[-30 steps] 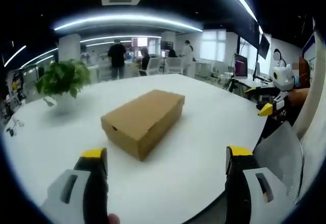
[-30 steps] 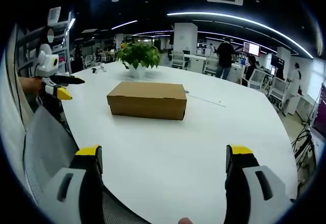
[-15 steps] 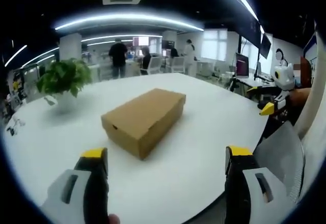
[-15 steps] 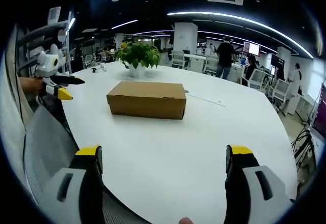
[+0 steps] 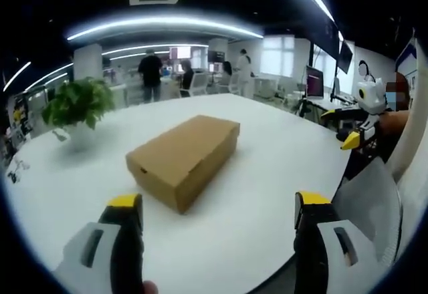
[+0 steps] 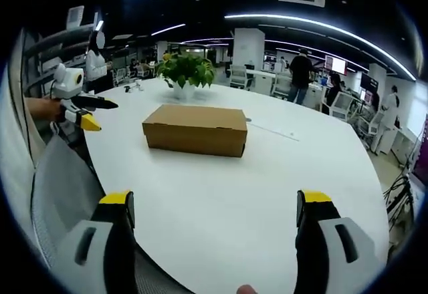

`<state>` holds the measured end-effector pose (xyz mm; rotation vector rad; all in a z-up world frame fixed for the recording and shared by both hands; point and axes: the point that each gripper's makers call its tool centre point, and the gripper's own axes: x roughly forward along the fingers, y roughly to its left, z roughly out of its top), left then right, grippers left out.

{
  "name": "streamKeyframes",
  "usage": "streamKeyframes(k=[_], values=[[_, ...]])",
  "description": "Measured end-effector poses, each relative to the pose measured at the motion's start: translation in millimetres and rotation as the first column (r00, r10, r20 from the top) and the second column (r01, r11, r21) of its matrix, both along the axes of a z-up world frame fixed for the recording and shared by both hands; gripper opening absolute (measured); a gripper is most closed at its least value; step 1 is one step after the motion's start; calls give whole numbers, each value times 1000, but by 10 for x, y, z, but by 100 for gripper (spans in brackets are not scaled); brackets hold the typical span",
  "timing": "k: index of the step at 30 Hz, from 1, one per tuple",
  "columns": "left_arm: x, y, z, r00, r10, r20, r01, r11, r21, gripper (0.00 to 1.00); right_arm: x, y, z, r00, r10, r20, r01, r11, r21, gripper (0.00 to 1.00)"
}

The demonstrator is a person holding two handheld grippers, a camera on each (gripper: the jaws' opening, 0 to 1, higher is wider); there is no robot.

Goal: Operate the shoe box by opening the lid, removing the specified soft item, and placing it in the target area until the item is outside and the box remains undamaged.

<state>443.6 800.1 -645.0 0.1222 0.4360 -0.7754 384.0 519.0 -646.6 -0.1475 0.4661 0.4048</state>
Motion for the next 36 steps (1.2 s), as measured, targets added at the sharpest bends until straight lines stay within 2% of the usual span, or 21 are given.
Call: streamKeyframes(k=[19,36], values=[[114,13,-43,1000,23,-19,-23,1000,15,93,66,-35,-19,1000,8,-6,-8,1000,-5,96],[314,-65,-74,998,53,-25,-52,998,38,86,378,-139,63,998,59,11,-58,998,-36,95]])
